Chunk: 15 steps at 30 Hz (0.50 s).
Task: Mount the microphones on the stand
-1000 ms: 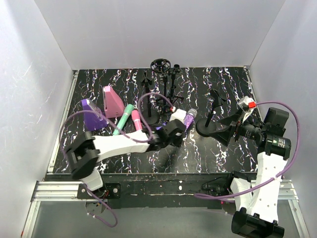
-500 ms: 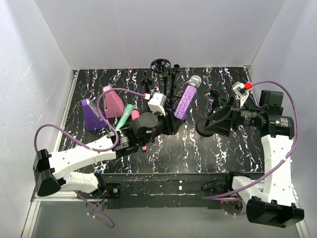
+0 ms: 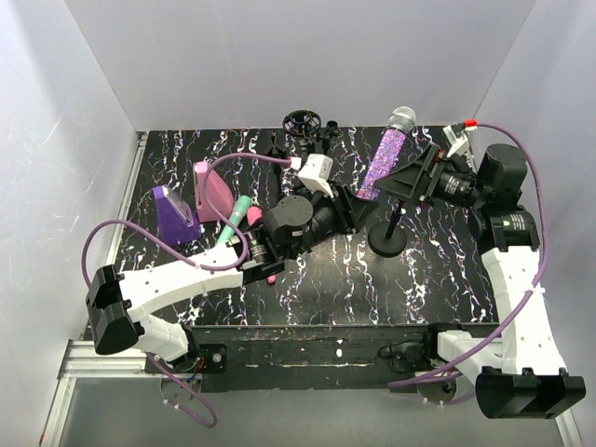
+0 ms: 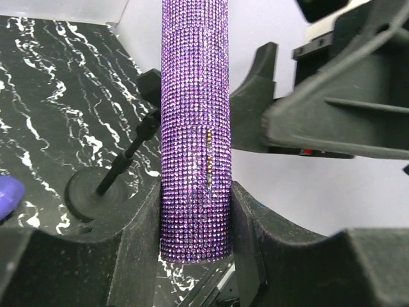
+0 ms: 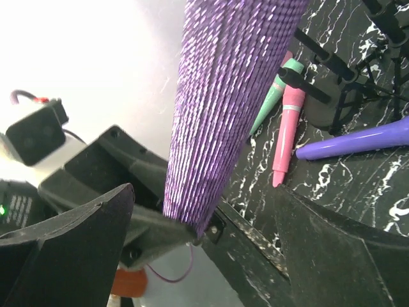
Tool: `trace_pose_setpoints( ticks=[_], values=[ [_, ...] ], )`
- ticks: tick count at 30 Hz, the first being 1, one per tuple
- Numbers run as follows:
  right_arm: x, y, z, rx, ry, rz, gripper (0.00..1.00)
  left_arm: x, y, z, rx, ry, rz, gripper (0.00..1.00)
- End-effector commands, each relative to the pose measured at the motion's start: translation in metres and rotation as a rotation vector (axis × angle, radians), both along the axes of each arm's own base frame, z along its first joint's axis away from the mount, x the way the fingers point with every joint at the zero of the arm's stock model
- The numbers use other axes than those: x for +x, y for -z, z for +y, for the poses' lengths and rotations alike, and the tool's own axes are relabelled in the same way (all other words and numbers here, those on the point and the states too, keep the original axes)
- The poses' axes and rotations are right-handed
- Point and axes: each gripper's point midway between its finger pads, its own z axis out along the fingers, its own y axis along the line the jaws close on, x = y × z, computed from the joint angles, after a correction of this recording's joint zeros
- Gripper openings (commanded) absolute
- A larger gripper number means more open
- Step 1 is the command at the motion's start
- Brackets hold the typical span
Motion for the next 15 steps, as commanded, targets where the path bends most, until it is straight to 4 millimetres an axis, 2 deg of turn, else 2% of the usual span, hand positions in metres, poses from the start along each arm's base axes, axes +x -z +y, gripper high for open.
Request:
trace_pose_setpoints(
  ticks=[1, 4, 6, 7, 11, 13, 15],
  values=[
    [0.017, -0.028, 0.005, 0.063, 0.072, -0.008, 0.96, -0.014, -0.056, -0.010, -0.165, 0.061, -0.058, 0.00],
    [0.019, -0.028, 0.013, 0.094, 0.032, 0.009, 0.91, -0.018, -0.054, -0.015, -0.167, 0.081, -0.058, 0.00],
    [0.020, -0.031, 0.018, 0.127, 0.002, 0.007, 0.83, -0.019, -0.052, -0.017, -0.163, 0.089, -0.053, 0.00],
    [0.020, -0.032, 0.019, 0.137, -0.012, 0.007, 0.76, -0.020, -0.049, -0.018, -0.160, 0.092, -0.052, 0.00],
    [0.014, -0.033, 0.024, 0.170, -0.081, -0.007, 0.27, -0.023, -0.043, -0.018, -0.155, 0.107, -0.054, 0.00],
    [0.012, -0.032, 0.023, 0.157, -0.083, -0.027, 0.08, -0.025, -0.038, -0.017, -0.142, 0.112, -0.046, 0.02],
    [0.010, -0.032, 0.022, 0.116, -0.087, -0.076, 0.04, -0.029, -0.036, -0.014, -0.127, 0.133, -0.044, 0.34]
  ],
)
